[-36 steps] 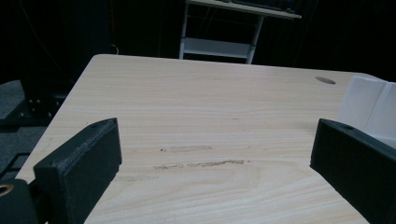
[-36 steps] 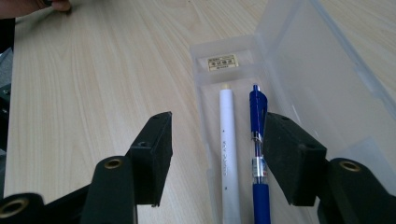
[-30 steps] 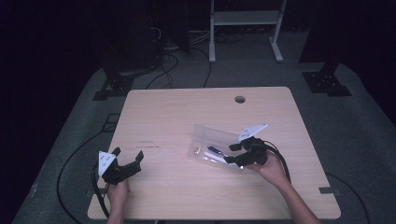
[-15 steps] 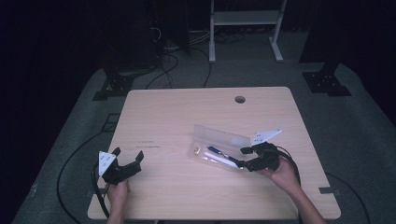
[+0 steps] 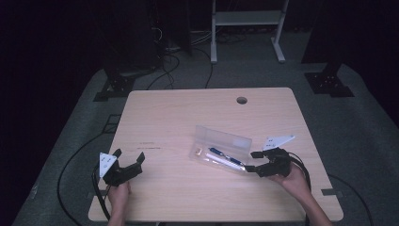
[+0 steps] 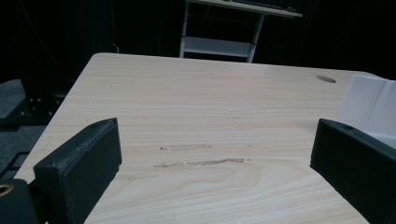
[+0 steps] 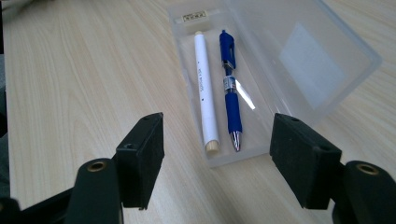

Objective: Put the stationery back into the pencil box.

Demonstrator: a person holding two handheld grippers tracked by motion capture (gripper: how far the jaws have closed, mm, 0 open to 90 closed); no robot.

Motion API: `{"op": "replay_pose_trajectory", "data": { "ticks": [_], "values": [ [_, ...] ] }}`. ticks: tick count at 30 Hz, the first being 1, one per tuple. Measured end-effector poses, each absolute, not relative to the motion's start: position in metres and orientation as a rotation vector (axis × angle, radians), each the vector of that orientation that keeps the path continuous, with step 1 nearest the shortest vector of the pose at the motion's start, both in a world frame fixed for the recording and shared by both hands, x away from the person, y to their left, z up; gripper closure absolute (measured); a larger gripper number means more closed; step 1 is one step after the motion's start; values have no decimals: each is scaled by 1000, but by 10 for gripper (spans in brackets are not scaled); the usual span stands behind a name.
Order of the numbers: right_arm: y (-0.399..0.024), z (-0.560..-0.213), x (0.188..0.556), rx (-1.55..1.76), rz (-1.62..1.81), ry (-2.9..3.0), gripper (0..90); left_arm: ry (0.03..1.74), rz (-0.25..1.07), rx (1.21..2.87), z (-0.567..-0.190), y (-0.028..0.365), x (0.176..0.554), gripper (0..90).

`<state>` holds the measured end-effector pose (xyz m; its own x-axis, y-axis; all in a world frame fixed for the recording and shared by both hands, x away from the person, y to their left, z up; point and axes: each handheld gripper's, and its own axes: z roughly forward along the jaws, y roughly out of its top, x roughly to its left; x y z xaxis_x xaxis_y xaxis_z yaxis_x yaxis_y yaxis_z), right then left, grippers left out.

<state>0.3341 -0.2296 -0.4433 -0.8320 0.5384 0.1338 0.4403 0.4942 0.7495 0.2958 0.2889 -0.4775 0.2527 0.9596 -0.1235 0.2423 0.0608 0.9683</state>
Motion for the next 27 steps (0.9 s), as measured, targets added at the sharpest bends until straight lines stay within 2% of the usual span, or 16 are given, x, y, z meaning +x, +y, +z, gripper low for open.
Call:
{"op": "replay_pose_trajectory", "data": {
  "ticks": [27],
  "values": [
    [-269, -455, 314, 963, 1259, 2551, 333, 1209, 820, 1427, -477, 288, 295, 11]
  ]
}}
